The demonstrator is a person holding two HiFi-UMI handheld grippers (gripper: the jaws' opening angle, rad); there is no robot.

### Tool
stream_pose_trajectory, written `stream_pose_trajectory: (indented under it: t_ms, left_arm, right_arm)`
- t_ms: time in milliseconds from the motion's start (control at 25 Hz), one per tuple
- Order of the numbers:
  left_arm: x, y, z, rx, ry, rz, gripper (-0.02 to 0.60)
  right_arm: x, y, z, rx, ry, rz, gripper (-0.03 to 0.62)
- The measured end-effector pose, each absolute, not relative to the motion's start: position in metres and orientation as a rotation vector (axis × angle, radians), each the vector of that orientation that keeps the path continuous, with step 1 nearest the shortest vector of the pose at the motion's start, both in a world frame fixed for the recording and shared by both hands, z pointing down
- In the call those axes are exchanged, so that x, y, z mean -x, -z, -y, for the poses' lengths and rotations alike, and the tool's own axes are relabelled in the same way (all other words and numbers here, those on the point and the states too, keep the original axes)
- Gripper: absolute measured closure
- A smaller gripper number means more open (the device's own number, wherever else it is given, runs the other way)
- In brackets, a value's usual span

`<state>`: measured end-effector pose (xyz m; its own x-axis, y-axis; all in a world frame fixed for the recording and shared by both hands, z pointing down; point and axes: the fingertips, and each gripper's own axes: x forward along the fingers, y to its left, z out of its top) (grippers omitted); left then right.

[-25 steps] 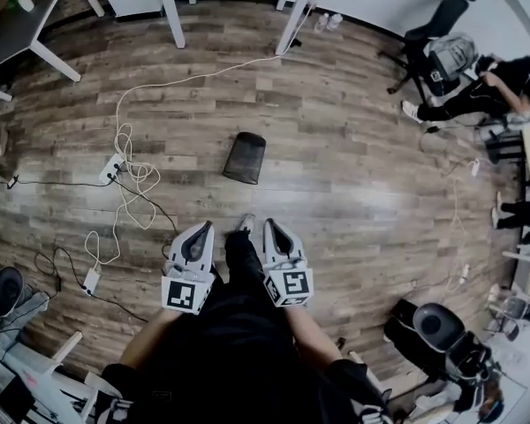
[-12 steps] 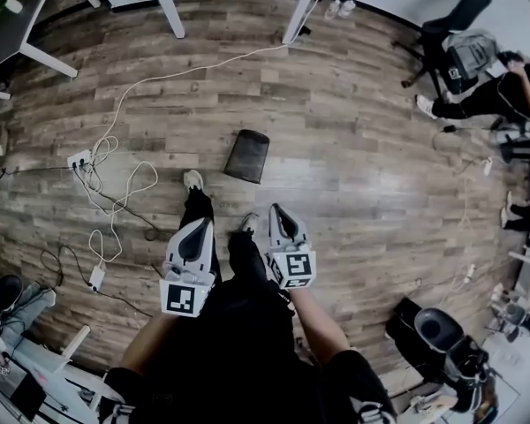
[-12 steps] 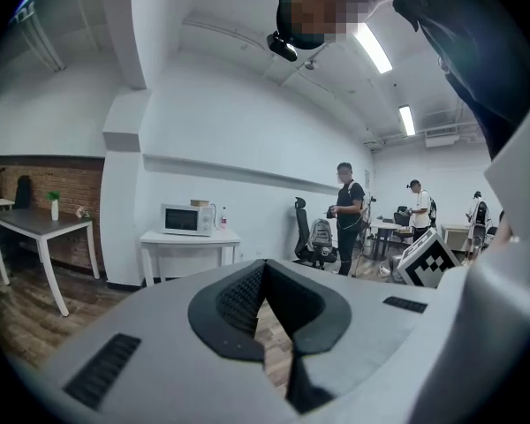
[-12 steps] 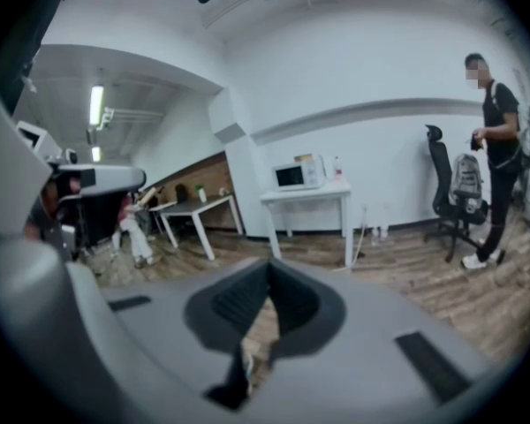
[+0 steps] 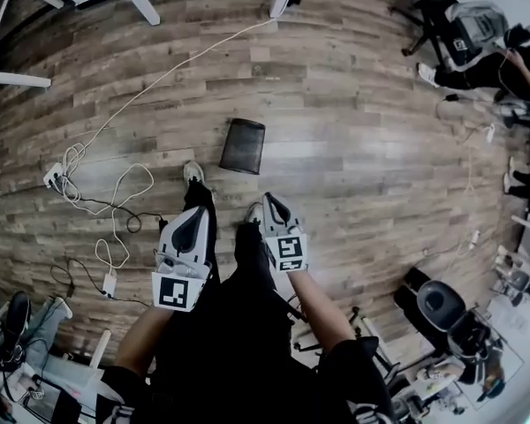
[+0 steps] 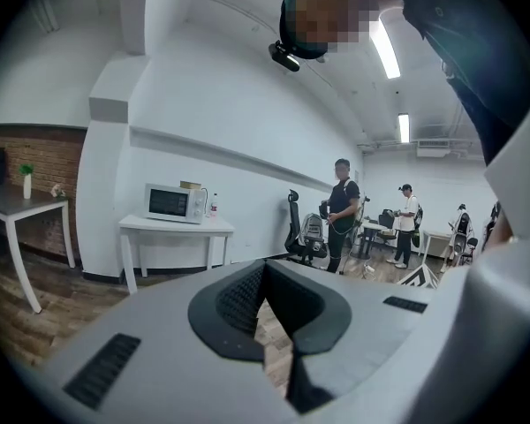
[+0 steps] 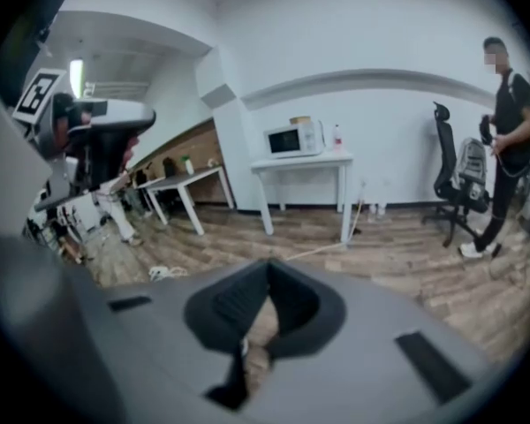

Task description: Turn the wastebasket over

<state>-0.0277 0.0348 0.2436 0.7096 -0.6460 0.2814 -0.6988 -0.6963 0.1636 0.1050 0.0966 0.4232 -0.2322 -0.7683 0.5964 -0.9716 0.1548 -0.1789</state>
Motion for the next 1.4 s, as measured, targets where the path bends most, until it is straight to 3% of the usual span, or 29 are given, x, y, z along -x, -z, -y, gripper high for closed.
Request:
stream_pose_trajectory:
  t_ms: [720,880,1400]
  left_arm:
    - [0.011,-0.352,0.002,-2.582,-0.275,1.021,0.548]
    - [0.009,-0.379,0.002,-2.549,-0.267,1.057,0.548]
    - [0.020,-0.468,-0.002,-2.477,-0.322,1.162,0.549]
  right_arm:
    - [-0.068,-0.666,-0.086,-1.327,-0.887,1.943,0.559]
    - [-0.069,-0.725,-0.098,-1.227,-0.887,1.884,0.483]
    - [-0.068,-0.898,-0.141,-0.905,-0.713,1.728,0.456]
